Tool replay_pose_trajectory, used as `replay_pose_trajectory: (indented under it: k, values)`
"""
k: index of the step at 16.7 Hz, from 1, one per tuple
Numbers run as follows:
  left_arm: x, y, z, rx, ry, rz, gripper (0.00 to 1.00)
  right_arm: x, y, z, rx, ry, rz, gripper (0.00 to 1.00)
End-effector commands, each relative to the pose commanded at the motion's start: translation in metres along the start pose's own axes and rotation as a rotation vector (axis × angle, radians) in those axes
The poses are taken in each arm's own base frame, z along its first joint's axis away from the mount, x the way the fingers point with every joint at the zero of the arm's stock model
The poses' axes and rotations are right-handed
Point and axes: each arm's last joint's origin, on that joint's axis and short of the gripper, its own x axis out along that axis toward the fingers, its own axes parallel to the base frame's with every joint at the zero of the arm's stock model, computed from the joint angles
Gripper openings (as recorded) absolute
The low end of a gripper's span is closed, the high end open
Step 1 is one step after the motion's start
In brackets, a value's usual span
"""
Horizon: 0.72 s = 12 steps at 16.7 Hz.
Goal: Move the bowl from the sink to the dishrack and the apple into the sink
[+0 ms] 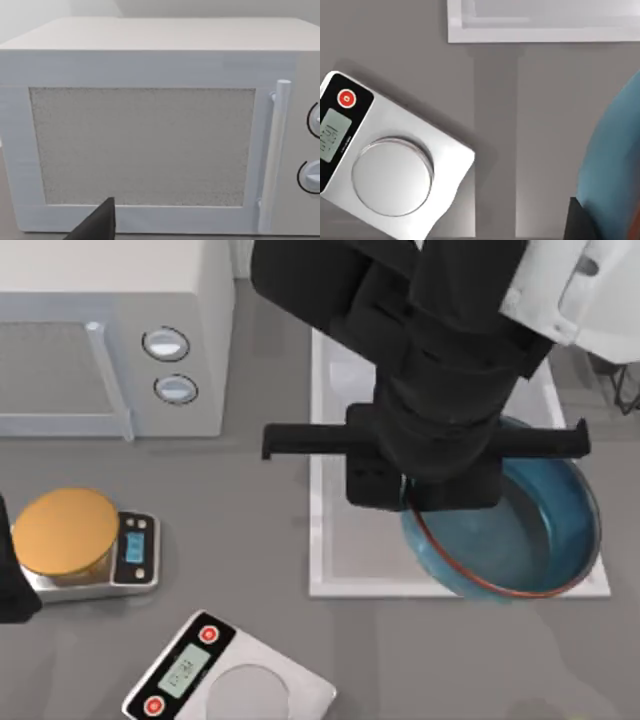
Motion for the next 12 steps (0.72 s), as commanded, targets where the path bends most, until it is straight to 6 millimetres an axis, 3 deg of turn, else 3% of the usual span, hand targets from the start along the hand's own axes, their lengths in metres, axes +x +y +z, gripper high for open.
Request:
replay_pose_trajectory:
  k: [3,6,9,12]
  values:
    - [0.0,0.0,0.0,0.0,0.0,0.0,1.0,-0.012,-0.01,-0.019,-0.003,0.01,-0.015,0.0]
    - [0.0,0.0,0.0,0.0,0.0,0.0,1.0,-0.012,-0.01,-0.019,-0.003,0.01,-0.015,0.0]
    - [0.0,0.0,0.0,0.0,0.0,0.0,1.0,-0.014,-0.013,-0.015,0.004,0.008,0.007,0.0]
    - [0.0,0.0,0.0,0.0,0.0,0.0,1.0,-0.028,-0.033,0.008,0.027,-0.03,0.153,0.0]
